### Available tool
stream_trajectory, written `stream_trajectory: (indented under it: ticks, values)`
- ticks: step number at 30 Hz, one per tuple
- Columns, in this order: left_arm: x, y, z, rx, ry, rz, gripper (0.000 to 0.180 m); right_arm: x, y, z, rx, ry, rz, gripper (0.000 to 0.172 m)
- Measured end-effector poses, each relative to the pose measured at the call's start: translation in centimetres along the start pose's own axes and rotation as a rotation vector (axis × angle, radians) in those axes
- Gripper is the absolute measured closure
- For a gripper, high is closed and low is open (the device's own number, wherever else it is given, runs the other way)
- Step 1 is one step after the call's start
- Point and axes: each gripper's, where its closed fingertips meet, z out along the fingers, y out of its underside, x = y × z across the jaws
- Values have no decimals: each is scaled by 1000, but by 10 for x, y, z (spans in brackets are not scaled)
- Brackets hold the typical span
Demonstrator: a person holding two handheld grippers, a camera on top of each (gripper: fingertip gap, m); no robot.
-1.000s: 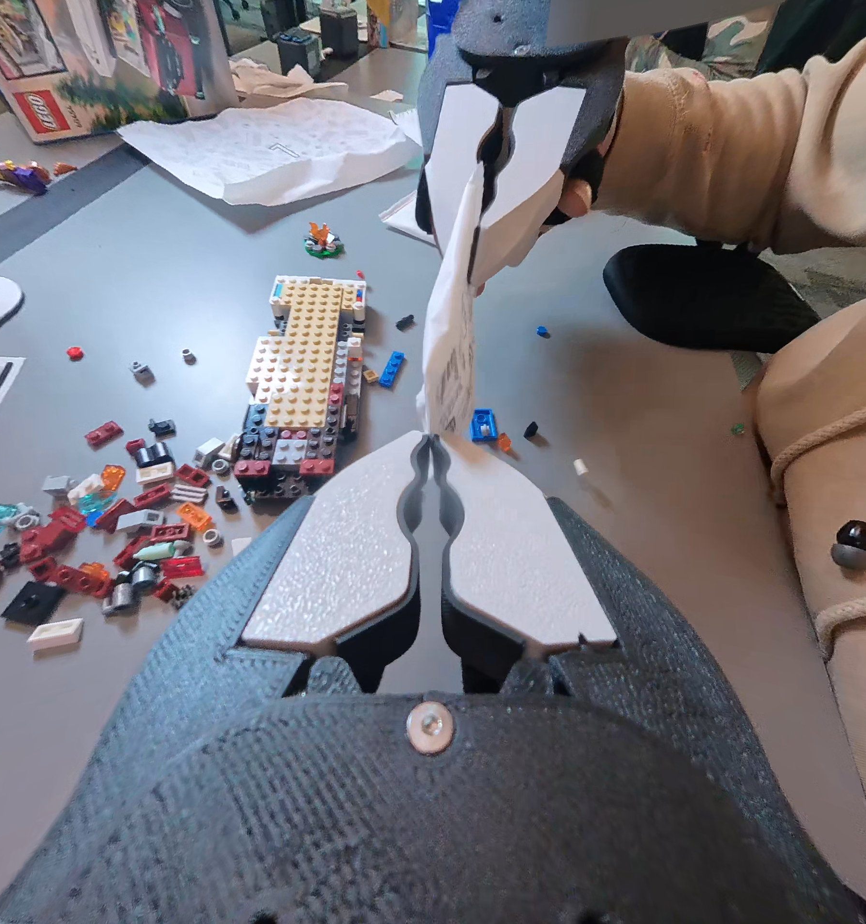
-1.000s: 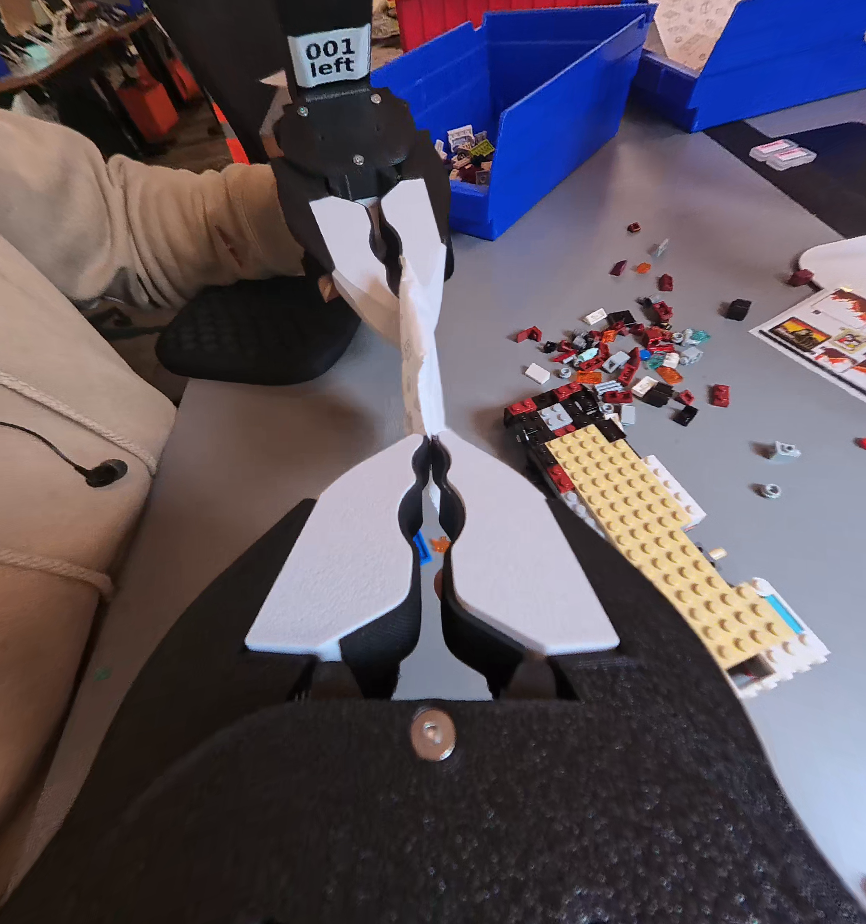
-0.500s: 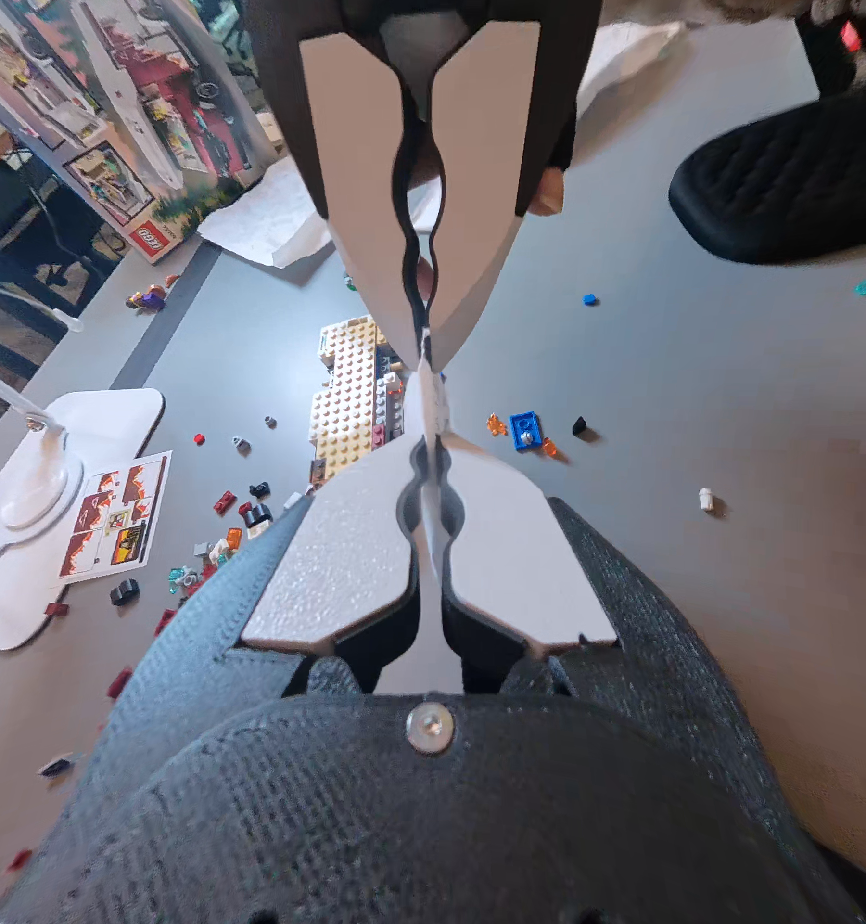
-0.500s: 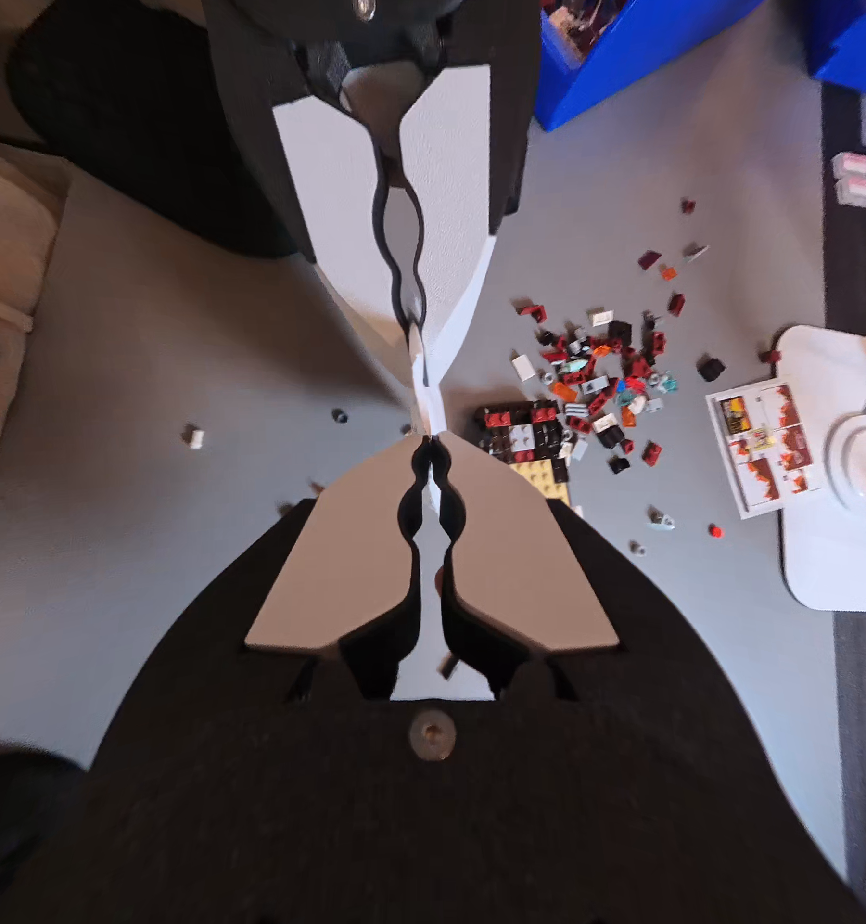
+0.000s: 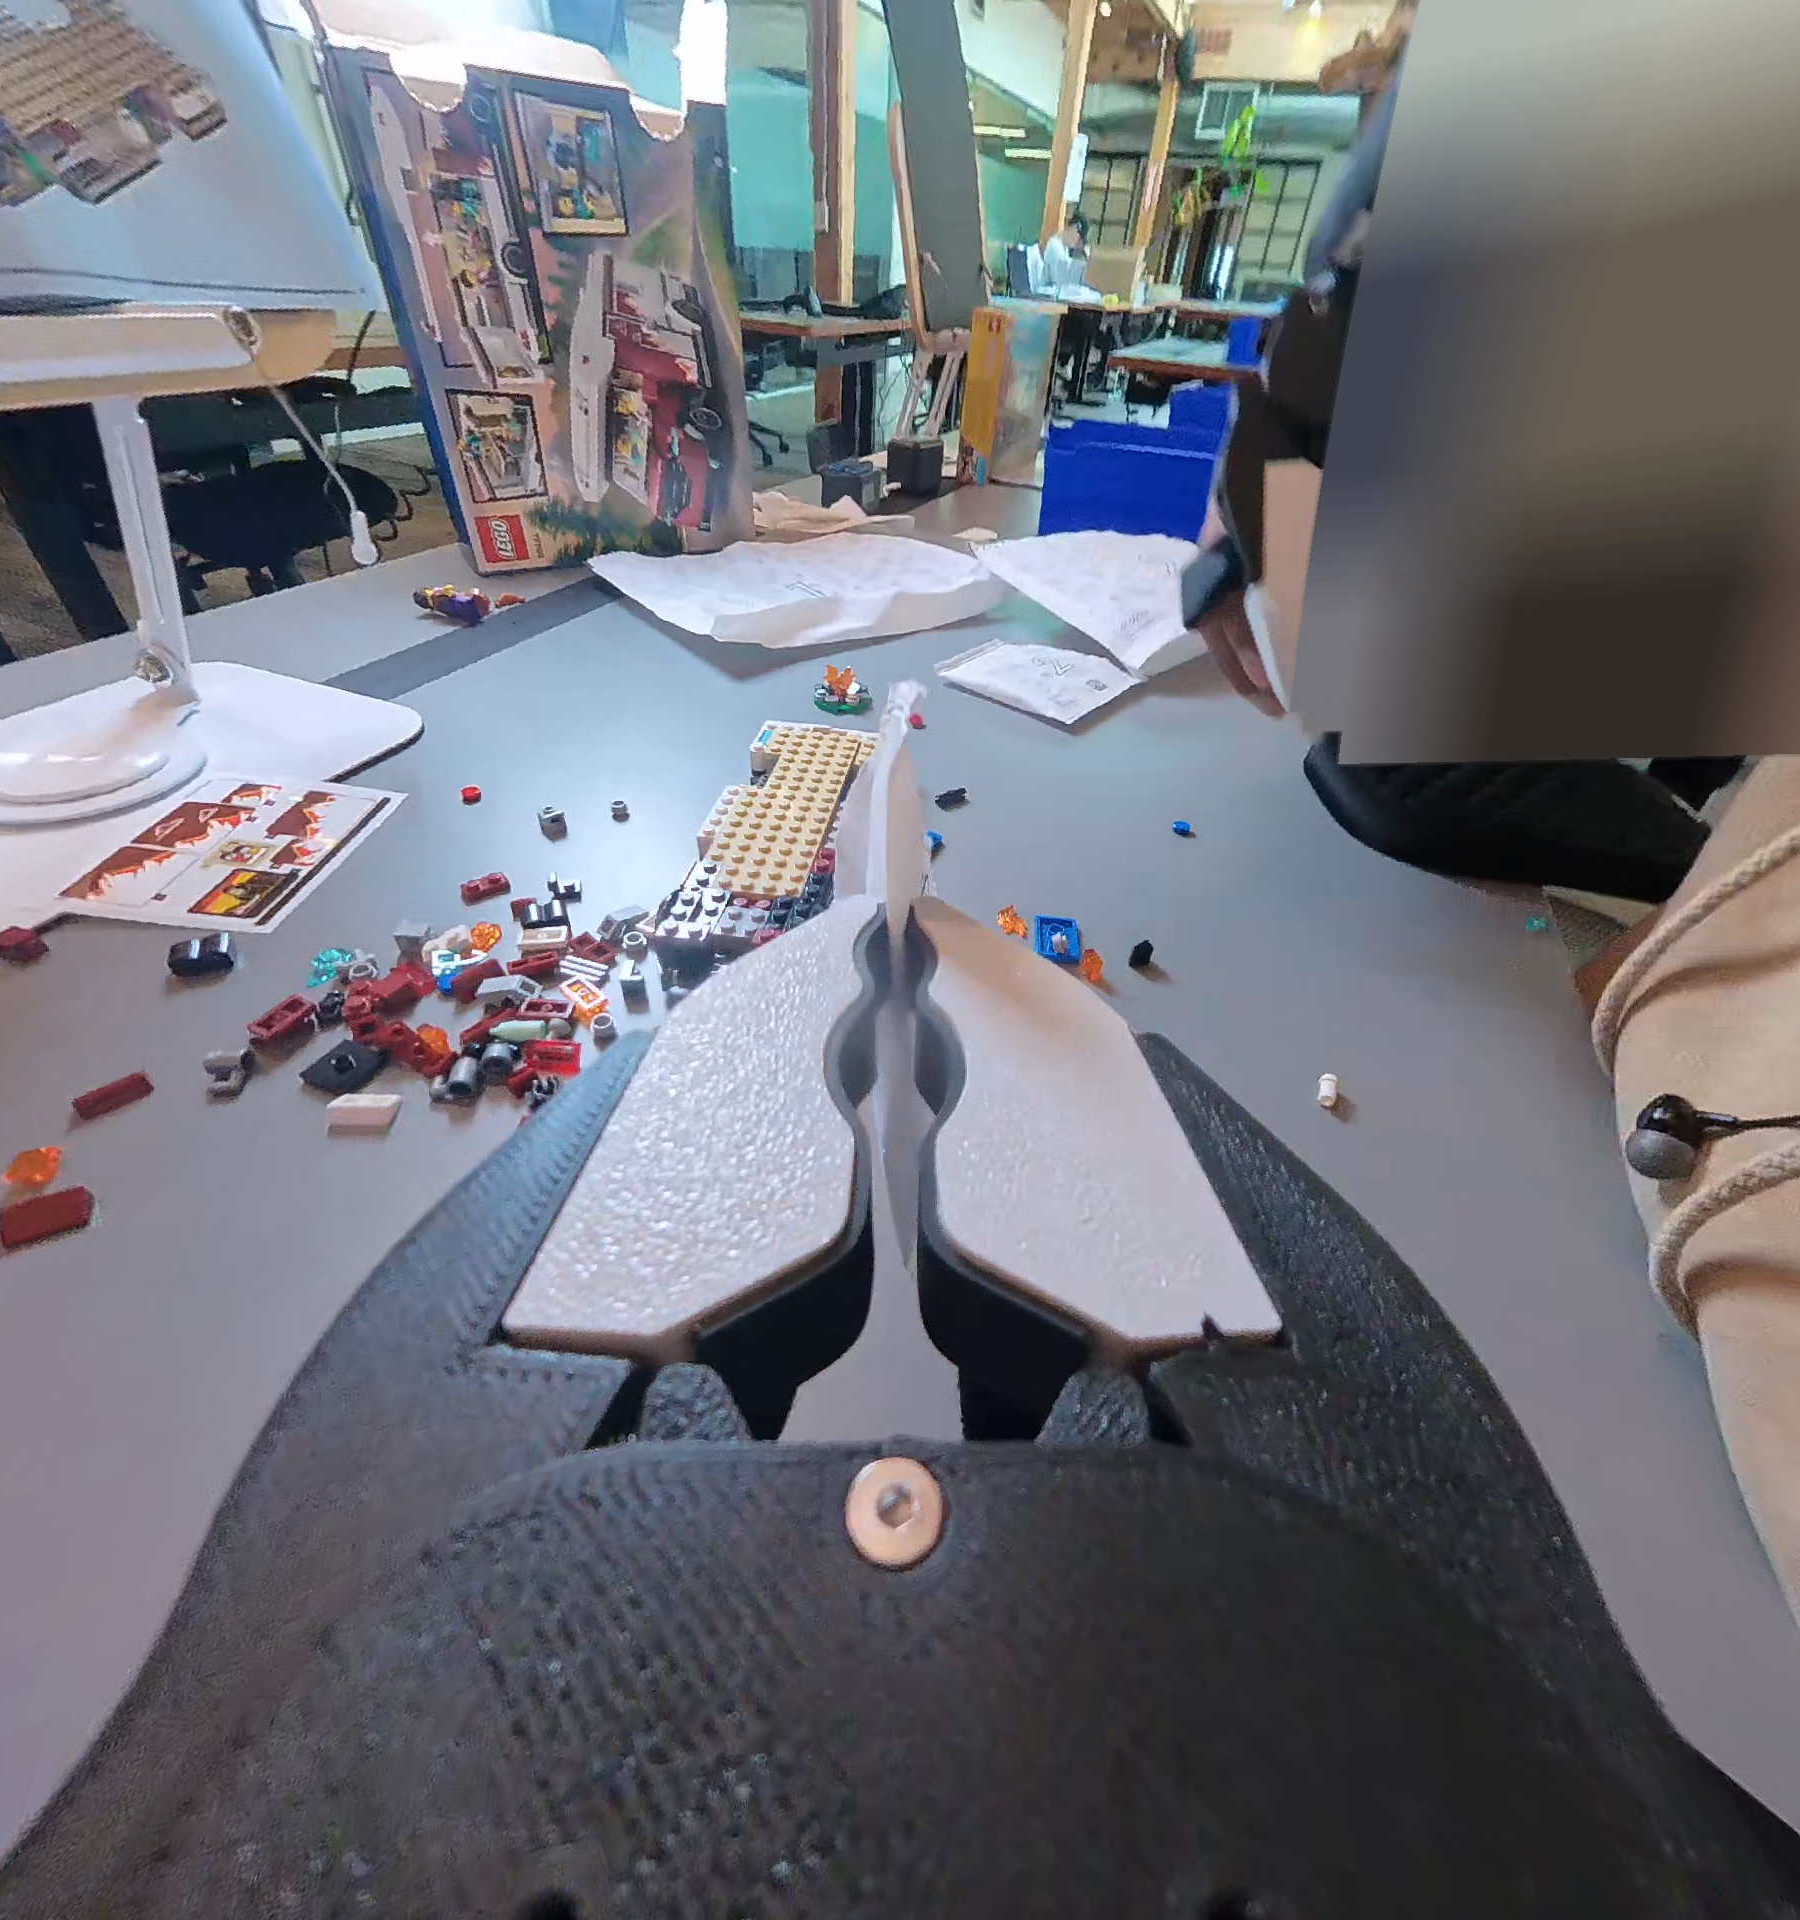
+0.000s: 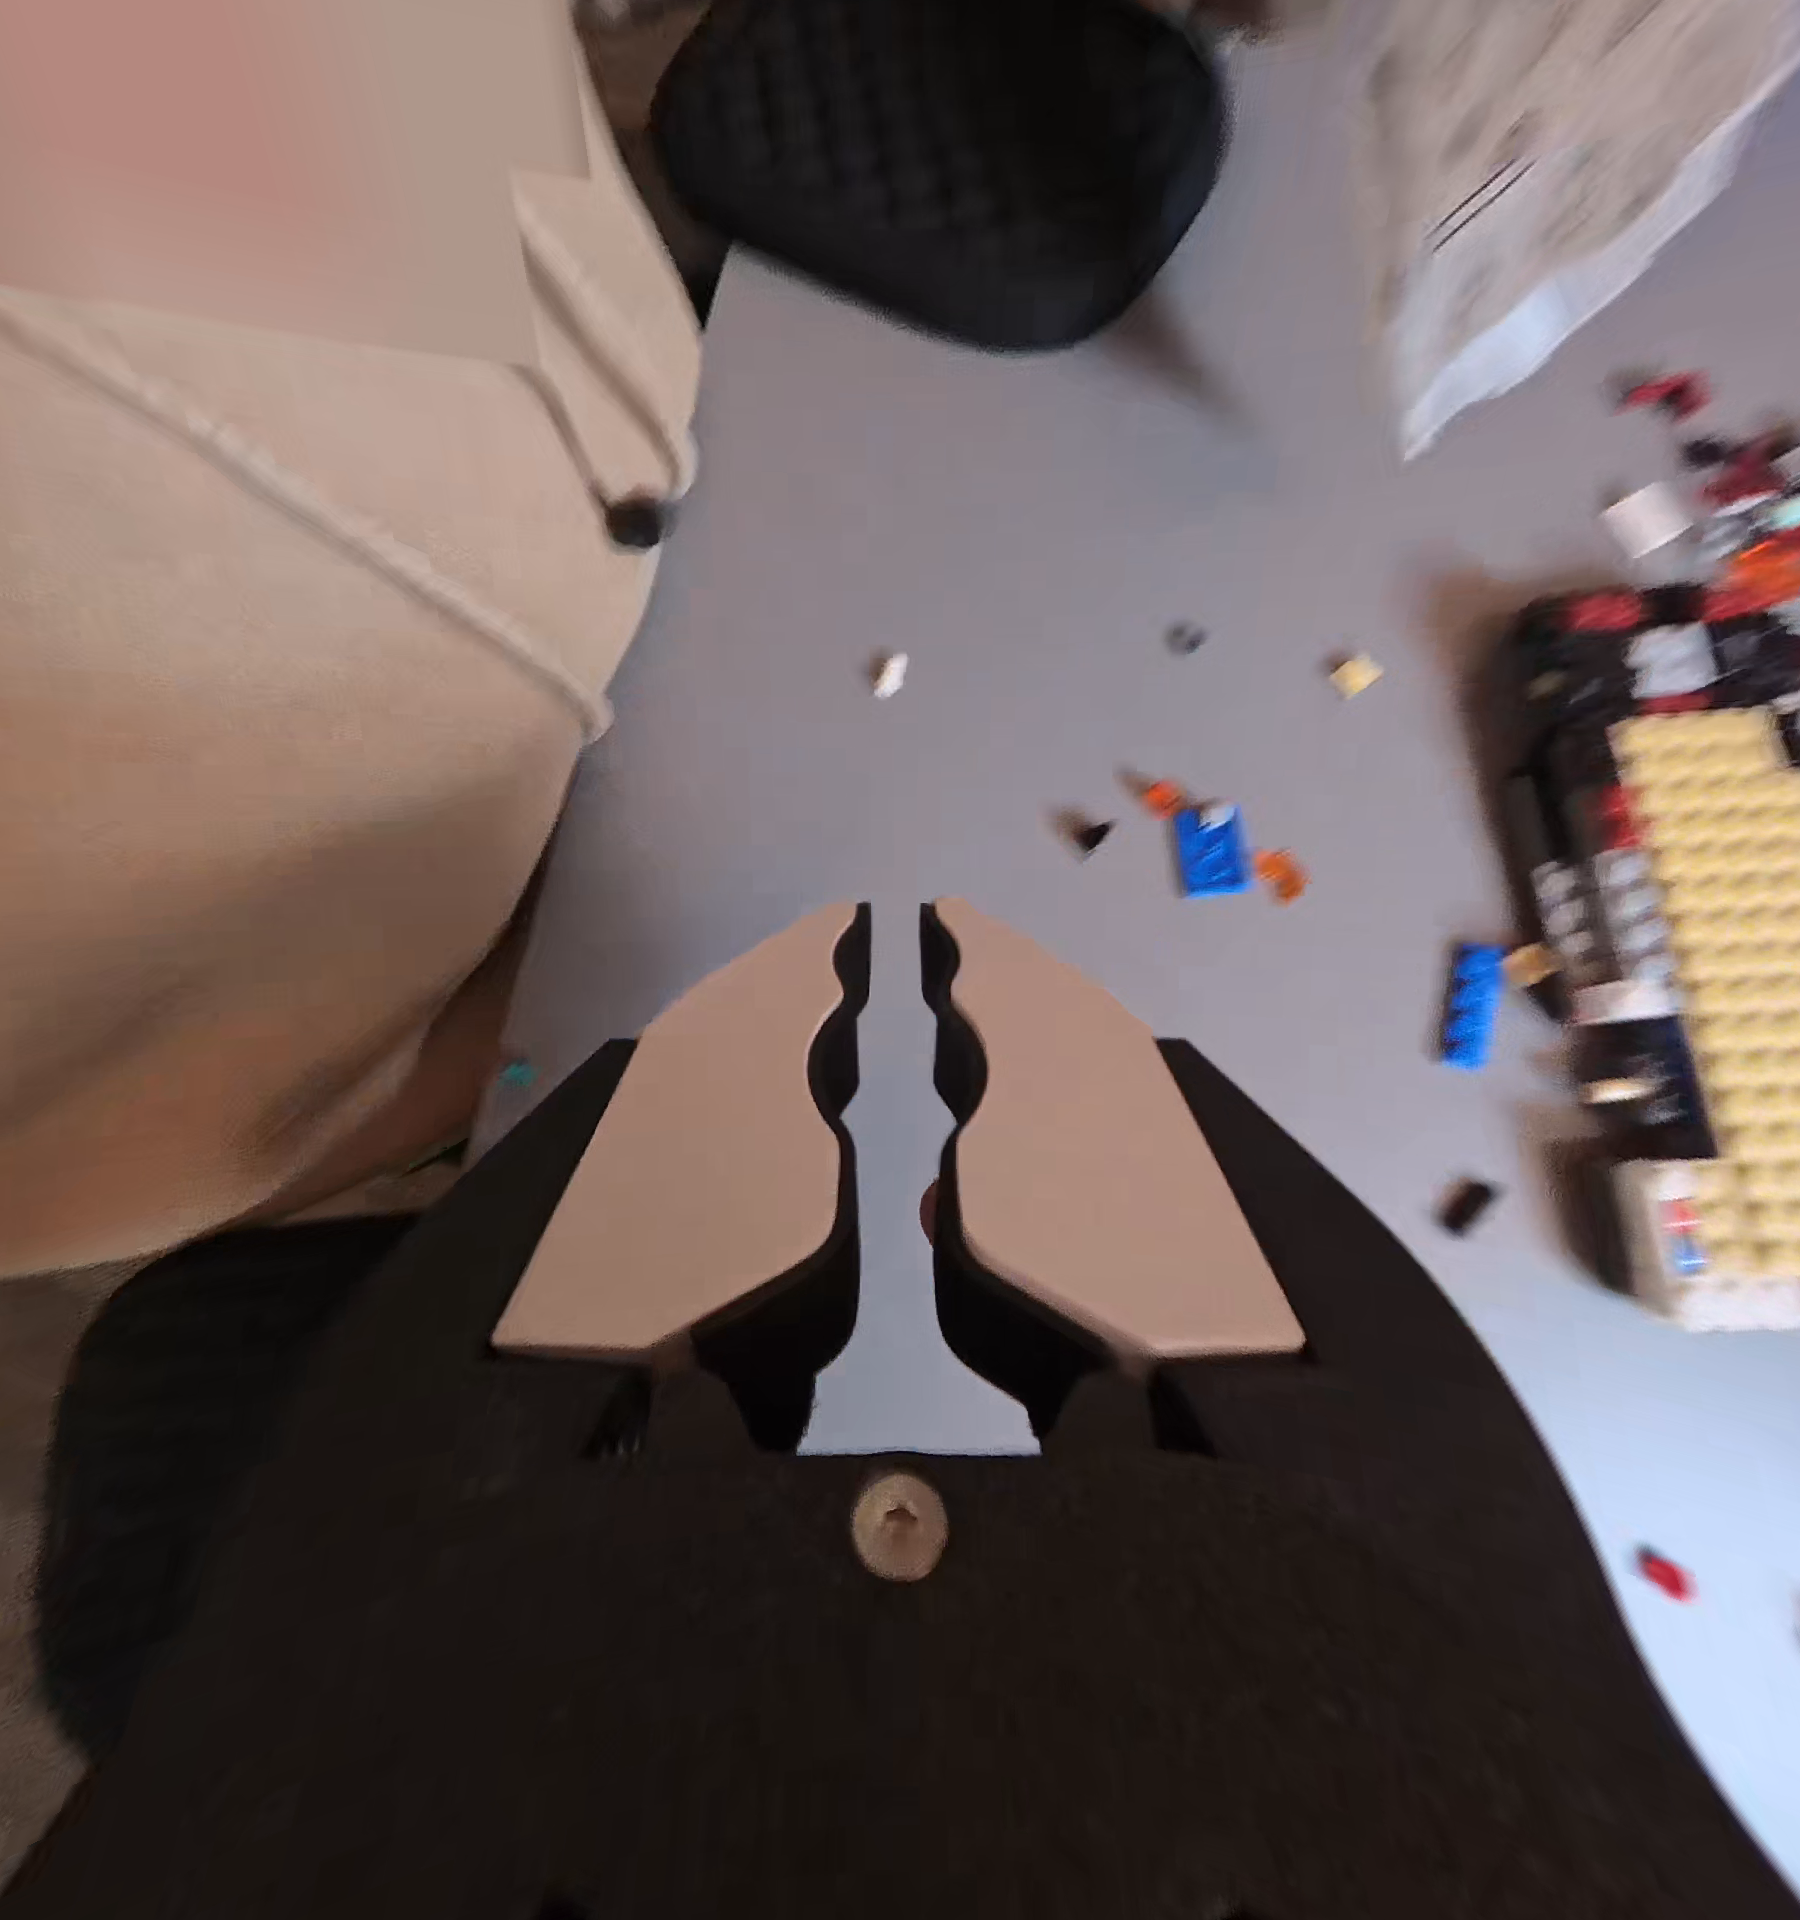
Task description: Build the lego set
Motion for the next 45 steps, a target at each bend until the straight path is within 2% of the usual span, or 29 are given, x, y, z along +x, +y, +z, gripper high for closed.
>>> stream_trajectory:
  ticks: [5,9,20,24,27,31,34,36,39,43,45]
  values:
    - [-11,-5,-7,67,-6,-101,180,-62,47,14,-143,-118,71,161]
    - [-9,-4,-6,63,-3,-93,179,-89,62,28,-224,-122,54,157]
    - [-4,-2,-5,44,2,-71,180,-97,78,42,-497,-45,-102,155]
    - [-3,0,-6,39,2,-65,180,-95,76,44,-515,-34,-130,164]
    - [-2,0,-7,41,4,-61,180,-93,76,45,-503,-42,-110,164]
    - [0,0,-9,51,13,-61,180,-65,58,37,-340,26,-55,164]
    - [0,0,-9,52,24,-72,180,-3,47,20,-219,212,7,164]
    - [0,1,-8,51,30,-79,180,32,44,15,-174,268,43,164]
    - [1,1,-8,49,33,-82,180,64,45,22,-175,262,67,164]
    - [-2,1,-8,54,31,-105,180,73,52,32,-229,209,58,163]
    - [-3,2,-8,54,38,-123,180,73,55,33,-259,186,50,153]
